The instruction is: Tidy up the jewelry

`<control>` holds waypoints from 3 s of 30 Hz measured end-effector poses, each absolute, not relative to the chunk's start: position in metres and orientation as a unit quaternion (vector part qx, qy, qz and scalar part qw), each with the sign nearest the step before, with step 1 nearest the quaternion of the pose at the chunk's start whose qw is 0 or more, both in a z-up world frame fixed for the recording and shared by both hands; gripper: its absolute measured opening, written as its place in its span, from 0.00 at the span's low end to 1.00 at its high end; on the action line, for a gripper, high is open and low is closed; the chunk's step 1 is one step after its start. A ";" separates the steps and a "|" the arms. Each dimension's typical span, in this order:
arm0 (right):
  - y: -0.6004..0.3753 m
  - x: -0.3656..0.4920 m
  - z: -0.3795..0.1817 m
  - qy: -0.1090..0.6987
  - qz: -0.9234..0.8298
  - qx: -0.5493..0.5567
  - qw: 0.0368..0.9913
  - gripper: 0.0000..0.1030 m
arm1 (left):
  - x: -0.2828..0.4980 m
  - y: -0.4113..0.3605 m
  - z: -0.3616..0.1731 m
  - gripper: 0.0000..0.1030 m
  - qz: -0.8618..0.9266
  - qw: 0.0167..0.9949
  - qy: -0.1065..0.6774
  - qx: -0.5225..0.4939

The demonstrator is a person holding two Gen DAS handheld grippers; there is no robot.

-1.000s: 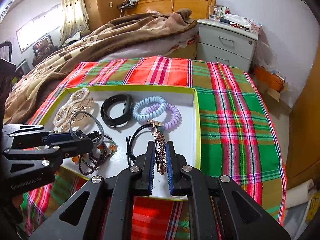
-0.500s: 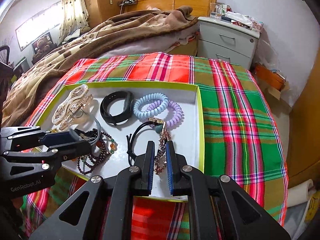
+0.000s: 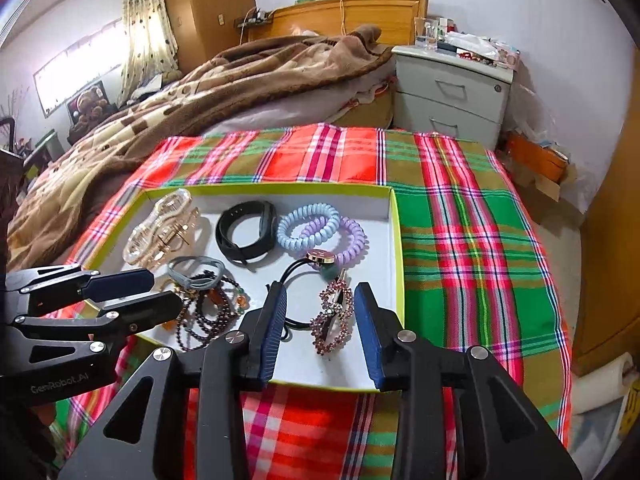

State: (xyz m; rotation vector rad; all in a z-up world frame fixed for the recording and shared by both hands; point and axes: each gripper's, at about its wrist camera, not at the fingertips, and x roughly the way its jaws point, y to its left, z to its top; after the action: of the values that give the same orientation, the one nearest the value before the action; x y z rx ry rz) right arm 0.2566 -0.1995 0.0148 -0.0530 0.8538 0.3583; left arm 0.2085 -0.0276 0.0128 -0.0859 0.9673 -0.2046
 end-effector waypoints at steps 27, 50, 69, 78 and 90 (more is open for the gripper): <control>-0.203 0.192 0.039 0.371 0.151 0.016 0.916 0.43 | 0.151 -0.025 0.026 0.41 0.023 0.906 0.423 -0.009; -0.198 0.182 0.038 0.369 0.155 0.016 0.917 0.43 | 0.145 -0.027 0.029 0.41 0.020 0.907 0.420 -0.019; -0.197 0.181 0.038 0.369 0.155 0.017 0.916 0.43 | 0.145 -0.025 0.029 0.41 0.020 0.905 0.424 -0.018; -0.196 0.181 0.038 0.369 0.157 0.017 0.916 0.43 | 0.146 -0.026 0.027 0.41 0.021 0.905 0.425 -0.019; -0.196 0.181 0.038 0.369 0.157 0.017 0.916 0.43 | 0.146 -0.025 0.025 0.41 0.019 0.903 0.428 -0.021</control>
State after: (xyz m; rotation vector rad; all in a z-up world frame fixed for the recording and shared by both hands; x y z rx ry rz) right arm 0.1810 -0.1962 0.0380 0.0350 0.7592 0.3228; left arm 0.1459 -0.0247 0.0252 -0.0438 0.8849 0.0399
